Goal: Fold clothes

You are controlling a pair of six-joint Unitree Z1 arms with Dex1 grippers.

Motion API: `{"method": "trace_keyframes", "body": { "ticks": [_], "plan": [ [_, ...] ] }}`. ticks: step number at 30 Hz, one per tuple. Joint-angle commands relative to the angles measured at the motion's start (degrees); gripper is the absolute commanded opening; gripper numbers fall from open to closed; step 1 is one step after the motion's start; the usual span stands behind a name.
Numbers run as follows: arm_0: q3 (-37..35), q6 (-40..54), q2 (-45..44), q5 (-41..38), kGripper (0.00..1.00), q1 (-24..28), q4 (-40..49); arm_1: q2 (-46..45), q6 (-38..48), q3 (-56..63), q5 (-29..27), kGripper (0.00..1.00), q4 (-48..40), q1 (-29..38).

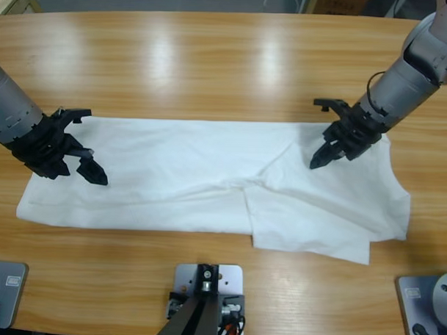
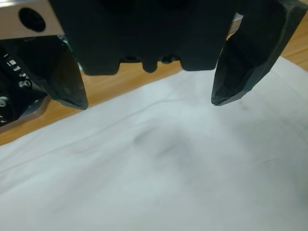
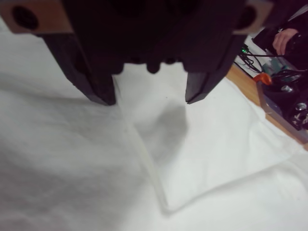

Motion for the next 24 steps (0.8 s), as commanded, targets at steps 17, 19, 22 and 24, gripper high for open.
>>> {"method": "trace_keyframes", "body": {
  "ticks": [17,19,22,24],
  "plan": [
    [2.64,-0.3,-0.27,-1.22,1.0,0.19,-1.5,-4.53,-2.86,1.24,-2.22,0.0,-2.24,1.61],
    [2.71,-0.35,-0.19,-1.33,1.0,0.16,-1.64,-4.65,-2.86,0.94,-4.9,0.0,-2.51,3.52],
    [2.92,-0.37,-0.7,-1.49,1.0,0.17,-1.67,-4.97,-2.79,-0.8,-9.62,0.0,-1.82,6.5],
    [2.98,-0.44,-0.66,-1.49,1.0,0.17,-1.73,-3.72,-2.96,-4.35,-10.95,0.0,0.06,8.02]
  ]
}}
